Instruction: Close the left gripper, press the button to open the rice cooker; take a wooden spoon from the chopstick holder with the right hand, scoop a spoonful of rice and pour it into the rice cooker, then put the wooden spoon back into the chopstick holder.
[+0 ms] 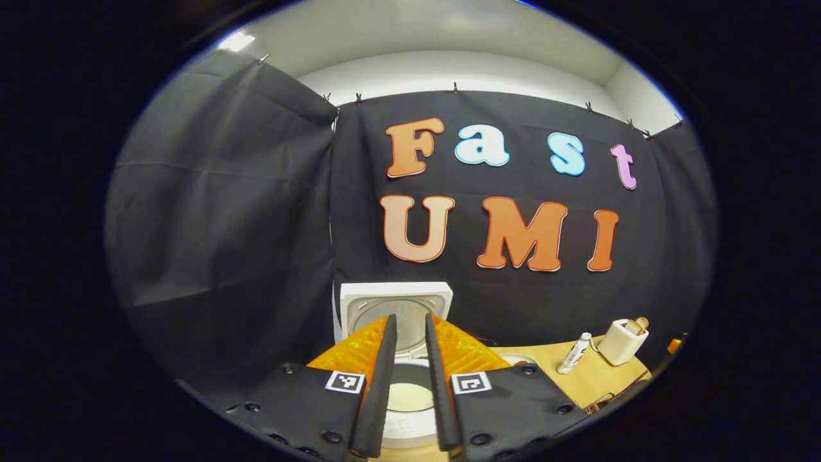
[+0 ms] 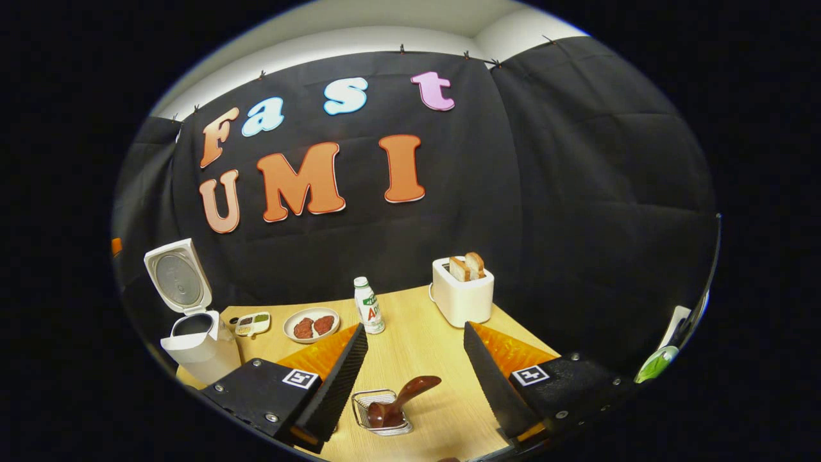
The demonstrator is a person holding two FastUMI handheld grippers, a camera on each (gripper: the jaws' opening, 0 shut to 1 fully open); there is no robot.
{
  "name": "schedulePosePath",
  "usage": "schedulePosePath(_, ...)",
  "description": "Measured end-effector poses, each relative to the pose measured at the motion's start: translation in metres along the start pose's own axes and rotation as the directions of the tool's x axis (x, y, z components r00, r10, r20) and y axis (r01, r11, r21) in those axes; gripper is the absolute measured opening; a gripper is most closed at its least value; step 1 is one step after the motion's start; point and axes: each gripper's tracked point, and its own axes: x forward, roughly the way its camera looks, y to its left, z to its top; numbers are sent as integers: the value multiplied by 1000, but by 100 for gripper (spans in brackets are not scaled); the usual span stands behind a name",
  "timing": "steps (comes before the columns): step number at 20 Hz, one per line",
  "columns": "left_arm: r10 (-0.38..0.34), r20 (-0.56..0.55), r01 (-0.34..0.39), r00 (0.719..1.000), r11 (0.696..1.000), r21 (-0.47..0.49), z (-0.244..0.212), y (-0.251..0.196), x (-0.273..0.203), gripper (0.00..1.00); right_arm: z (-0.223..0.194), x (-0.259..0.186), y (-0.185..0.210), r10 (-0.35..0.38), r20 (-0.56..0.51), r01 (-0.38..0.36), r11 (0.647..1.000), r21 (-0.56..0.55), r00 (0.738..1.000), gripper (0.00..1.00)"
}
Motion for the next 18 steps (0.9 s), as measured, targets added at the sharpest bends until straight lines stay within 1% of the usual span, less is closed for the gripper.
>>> schedulePosePath(1,-3,1,3,1000,1000,-3,2,-1,-3,57,-7,3,-2,-3,-8,3,1000,-1,1000,94)
schedulePosePath(3,9,5,-9,1000,1000,-5,5,4,-6,99,-26,12,2,15,-48,-14,999,31,999,94)
schedulePosePath(6,53,8,-53,999,999,-4,6,15,-14,100,-55,24,3,39,-107,-27,994,106,994,94)
schedulePosePath(11,99,12,-99,995,995,24,9,30,-23,100,-98,37,3,77,-191,-34,976,217,979,95)
schedulePosePath(14,142,43,-144,989,989,34,13,41,-29,99,-113,45,2,99,-220,-34,959,280,970,95)
schedulePosePath(15,156,44,-158,987,986,44,12,44,-29,98,-116,47,6,116,-226,-43,952,303,967,95)
schedulePosePath(16,165,39,-167,985,984,53,10,45,-30,99,-120,48,8,130,-231,-49,944,328,964,94)
schedulePosePath(17,169,32,-171,985,984,58,9,45,-30,100,-122,50,10,146,-237,-53,933,357,961,87)
schedulePosePath(18,172,23,-173,985,983,62,3,46,-31,100,-124,51,13,165,-244,-59,918,392,956,83)
